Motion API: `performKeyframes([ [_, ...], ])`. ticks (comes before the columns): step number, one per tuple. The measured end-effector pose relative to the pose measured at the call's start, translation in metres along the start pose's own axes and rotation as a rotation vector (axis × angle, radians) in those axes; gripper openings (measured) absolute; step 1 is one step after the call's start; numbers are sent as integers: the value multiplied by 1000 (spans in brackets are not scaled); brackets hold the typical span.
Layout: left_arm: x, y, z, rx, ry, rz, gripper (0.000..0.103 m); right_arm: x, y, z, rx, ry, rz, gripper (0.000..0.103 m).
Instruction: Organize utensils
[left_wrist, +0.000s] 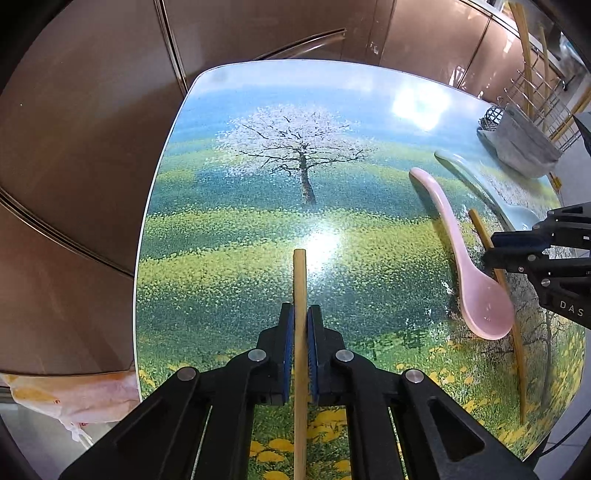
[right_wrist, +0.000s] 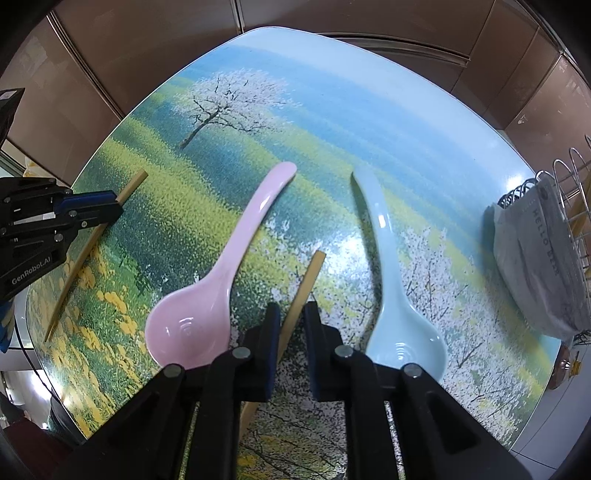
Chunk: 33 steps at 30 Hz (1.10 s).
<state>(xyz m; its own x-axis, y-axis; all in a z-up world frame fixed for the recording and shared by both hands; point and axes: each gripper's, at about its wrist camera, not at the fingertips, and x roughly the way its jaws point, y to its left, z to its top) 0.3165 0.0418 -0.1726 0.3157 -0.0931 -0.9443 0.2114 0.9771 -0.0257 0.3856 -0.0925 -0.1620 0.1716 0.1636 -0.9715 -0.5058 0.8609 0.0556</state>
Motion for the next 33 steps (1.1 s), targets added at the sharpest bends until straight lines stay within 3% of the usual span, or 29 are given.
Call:
performKeyframes([
  [21,-3,-3,-1,-24,7,3,6,-5,25,0,-41,6,-14,7],
  [33,-6,-2,-5,-29,-27,8,6,-6,30,-11,-43,-23,-25,7],
])
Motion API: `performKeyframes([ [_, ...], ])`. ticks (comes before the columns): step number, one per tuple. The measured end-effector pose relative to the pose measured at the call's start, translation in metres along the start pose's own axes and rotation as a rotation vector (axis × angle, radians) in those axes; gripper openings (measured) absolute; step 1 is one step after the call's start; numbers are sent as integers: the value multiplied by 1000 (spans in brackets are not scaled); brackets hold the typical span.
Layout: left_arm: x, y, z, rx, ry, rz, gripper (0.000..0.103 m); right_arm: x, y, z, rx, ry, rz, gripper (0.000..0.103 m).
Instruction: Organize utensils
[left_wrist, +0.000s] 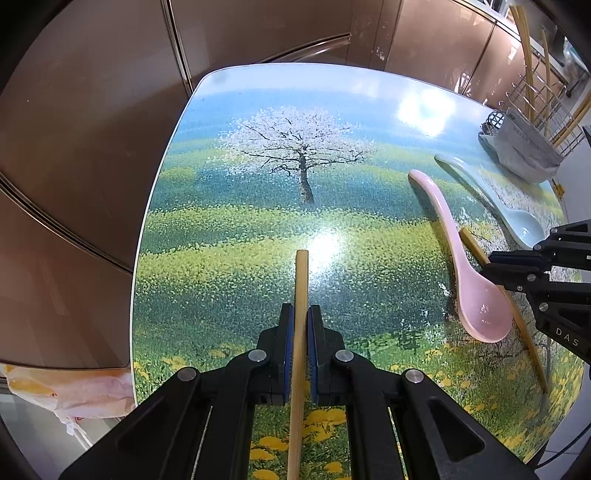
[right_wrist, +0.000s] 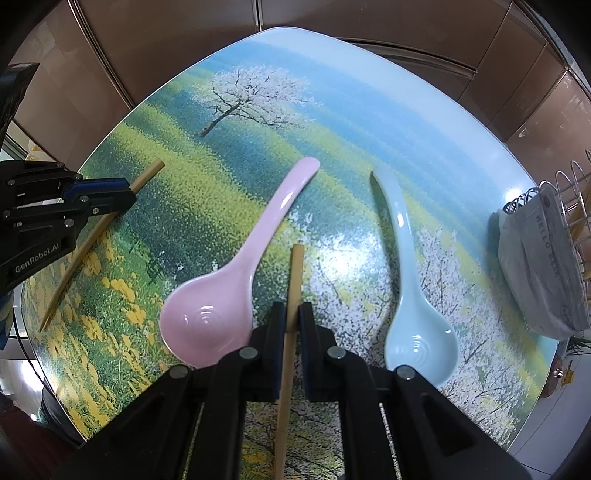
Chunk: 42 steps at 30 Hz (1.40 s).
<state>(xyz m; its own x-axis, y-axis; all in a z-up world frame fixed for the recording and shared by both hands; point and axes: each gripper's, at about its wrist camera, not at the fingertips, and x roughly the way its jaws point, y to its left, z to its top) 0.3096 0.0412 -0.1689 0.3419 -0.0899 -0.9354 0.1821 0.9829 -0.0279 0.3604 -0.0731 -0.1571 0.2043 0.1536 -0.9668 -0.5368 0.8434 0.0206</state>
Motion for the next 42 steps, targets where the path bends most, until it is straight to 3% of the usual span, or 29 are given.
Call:
performKeyframes([
  [24,-15,-7,-13,-13,-84,33,6,-14,-12,-33,65,-85,65,6],
  [30,-31,-9,-14,-12,-126,40,6,-34,-14,-43,74,-146,93,6],
  [42,-86,-27,-25,5,-242,38,6,-102,-19,-83,120,-347,128,6],
])
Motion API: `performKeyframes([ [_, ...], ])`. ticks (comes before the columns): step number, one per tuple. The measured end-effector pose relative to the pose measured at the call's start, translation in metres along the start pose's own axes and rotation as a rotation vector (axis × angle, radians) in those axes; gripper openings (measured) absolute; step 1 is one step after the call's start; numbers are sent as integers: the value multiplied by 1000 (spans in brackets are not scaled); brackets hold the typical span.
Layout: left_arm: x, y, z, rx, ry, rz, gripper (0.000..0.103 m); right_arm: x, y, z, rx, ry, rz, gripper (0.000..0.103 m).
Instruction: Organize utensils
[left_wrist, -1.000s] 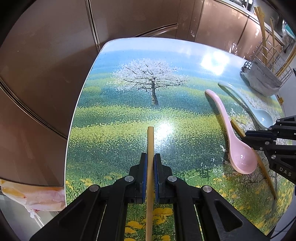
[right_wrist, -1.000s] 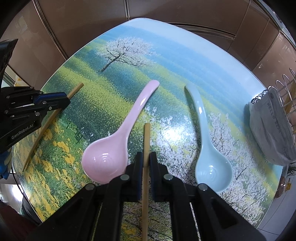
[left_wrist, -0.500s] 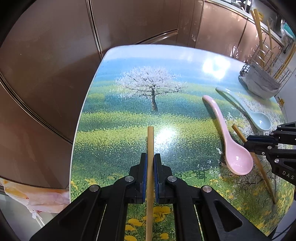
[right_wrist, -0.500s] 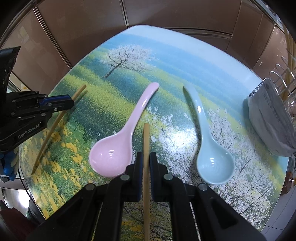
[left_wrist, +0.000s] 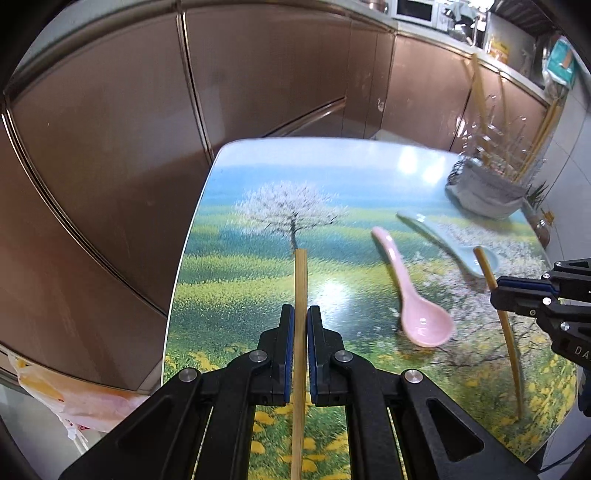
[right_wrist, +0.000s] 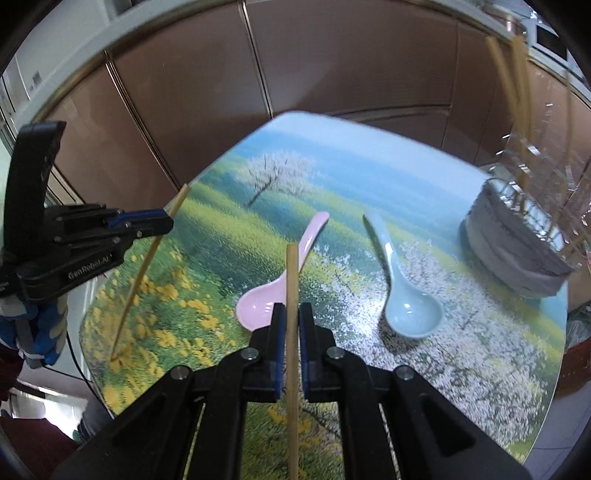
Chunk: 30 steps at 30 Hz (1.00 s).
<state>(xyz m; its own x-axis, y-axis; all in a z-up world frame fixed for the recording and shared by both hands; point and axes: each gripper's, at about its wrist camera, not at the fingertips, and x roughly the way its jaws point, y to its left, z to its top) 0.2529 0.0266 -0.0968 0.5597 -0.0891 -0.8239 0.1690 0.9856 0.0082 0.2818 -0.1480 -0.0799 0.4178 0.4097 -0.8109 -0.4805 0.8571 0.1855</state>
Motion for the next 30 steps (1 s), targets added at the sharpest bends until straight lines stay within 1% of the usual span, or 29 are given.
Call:
performKeyframes([
  [4,-19,-7,1,4,-31,-11,6,-29,6,-6,4,-83,-2,6],
  [11,-52,-20,0,3,-85,-21,6,-63,18,-11,10,-192,-14,6],
  [18,-94,-30,-6,3,-164,-24,6,-94,32,-16,17,-273,-32,6],
  [23,-126,-37,-11,-4,-226,-29,6,-126,43,-25,10,-336,-48,6],
  [30,-165,-49,-7,10,-322,-63,6,-161,55,-29,-7,-404,-82,6],
])
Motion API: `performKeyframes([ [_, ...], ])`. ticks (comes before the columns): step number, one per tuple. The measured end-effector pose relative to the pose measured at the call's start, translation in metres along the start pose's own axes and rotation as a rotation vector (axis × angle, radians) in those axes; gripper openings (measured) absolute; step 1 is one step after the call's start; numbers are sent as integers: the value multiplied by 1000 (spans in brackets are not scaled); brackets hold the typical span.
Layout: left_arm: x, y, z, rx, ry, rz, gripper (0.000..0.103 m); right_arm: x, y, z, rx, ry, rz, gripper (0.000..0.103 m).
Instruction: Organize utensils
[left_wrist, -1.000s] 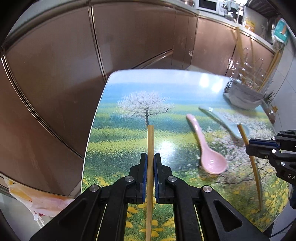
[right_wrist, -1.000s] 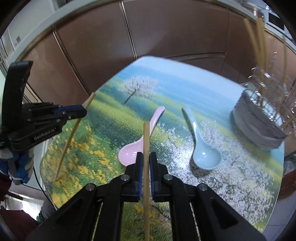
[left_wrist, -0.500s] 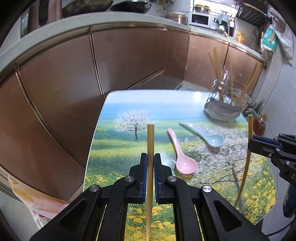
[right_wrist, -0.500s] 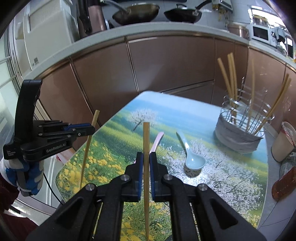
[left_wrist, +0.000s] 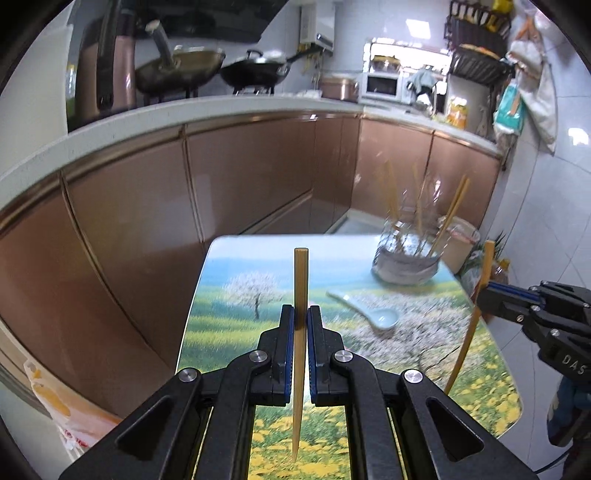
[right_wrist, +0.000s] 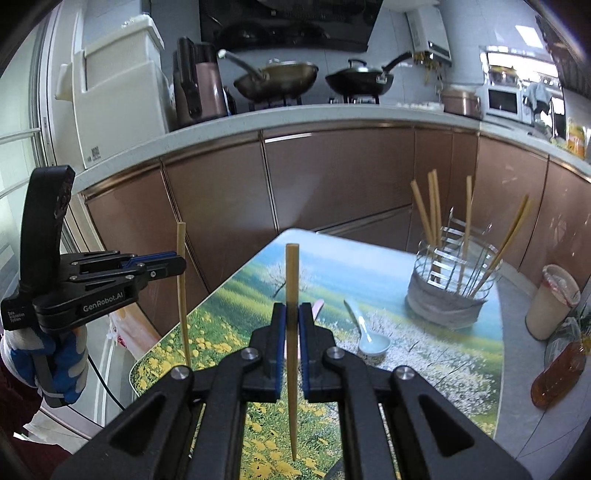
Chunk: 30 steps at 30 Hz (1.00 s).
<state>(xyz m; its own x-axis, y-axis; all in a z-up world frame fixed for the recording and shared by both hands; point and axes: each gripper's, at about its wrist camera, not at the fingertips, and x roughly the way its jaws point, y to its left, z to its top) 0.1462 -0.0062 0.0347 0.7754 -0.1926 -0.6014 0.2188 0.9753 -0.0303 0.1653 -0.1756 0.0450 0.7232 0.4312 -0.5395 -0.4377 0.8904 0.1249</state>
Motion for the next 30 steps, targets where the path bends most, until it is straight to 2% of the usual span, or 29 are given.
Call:
performKeyframes([
  [7,-11,-17,42,-1,-65,-72,6,-32,-13,34,-11,-84,-63,6],
  [14,9,-40,98,-4,-115,-141,6,-49,-50,83,-9,-173,-146,6],
  [23,56,-82,175,8,-182,-241,6,-38,-110,142,9,-274,-206,6],
  [30,98,-121,209,26,-228,-301,6,-11,-157,165,32,-312,-251,6],
])
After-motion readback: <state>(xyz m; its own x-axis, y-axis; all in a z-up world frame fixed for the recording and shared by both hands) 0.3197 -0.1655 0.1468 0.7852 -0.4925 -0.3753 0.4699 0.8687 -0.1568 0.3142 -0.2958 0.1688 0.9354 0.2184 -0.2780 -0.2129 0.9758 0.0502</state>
